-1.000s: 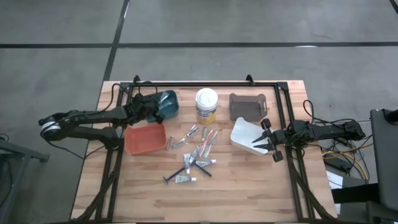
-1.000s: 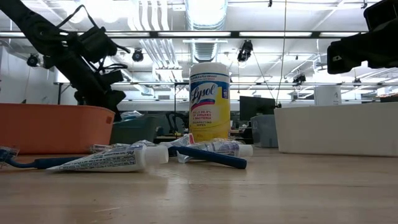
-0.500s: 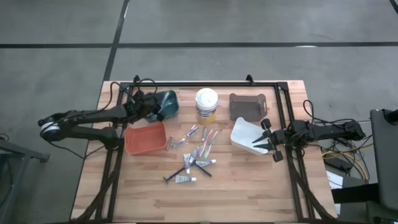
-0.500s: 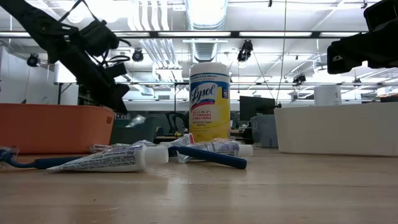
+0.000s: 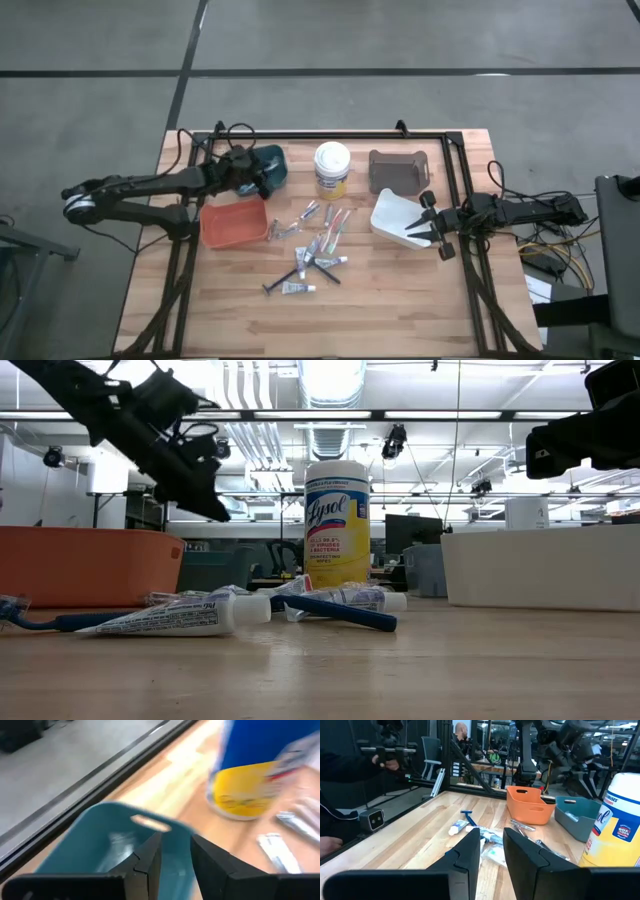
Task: Pick & Place Travel size toiletries
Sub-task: Put the nail cutter into the orange bin
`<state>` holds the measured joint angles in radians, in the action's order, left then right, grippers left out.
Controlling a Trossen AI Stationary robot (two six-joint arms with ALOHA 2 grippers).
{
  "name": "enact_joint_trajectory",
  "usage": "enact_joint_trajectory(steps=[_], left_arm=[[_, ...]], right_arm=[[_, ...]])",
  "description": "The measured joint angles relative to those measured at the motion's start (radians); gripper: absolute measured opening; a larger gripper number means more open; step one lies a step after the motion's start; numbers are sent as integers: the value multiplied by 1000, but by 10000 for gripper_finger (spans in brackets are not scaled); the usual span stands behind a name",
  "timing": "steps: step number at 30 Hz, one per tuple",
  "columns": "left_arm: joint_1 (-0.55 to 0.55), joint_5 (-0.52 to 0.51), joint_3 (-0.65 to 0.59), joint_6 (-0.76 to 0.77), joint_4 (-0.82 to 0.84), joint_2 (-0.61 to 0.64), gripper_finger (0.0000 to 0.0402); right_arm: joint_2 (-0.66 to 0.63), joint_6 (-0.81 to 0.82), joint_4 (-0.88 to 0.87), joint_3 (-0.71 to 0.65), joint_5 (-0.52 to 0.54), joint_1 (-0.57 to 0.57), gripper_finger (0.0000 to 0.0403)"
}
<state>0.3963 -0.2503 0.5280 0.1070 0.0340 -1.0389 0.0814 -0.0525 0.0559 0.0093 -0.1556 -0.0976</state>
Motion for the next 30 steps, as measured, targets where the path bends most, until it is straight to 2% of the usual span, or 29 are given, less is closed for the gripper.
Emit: enact_joint_trajectory(steps=[6, 11, 20, 30], left_arm=[[-145, -31, 15, -19, -41, 0, 105], [-236, -36, 11, 27, -80, -2, 106], [-394, -37, 7, 84, -125, -4, 105], [-538, -65, -11, 70, -301, -120, 105]], right_arm=[[0, 0, 0, 0, 0, 0, 74], [0, 0, 0, 0, 0, 0, 68], [0, 0, 0, 0, 0, 0, 79], [0, 0, 0, 0, 0, 0, 82]])
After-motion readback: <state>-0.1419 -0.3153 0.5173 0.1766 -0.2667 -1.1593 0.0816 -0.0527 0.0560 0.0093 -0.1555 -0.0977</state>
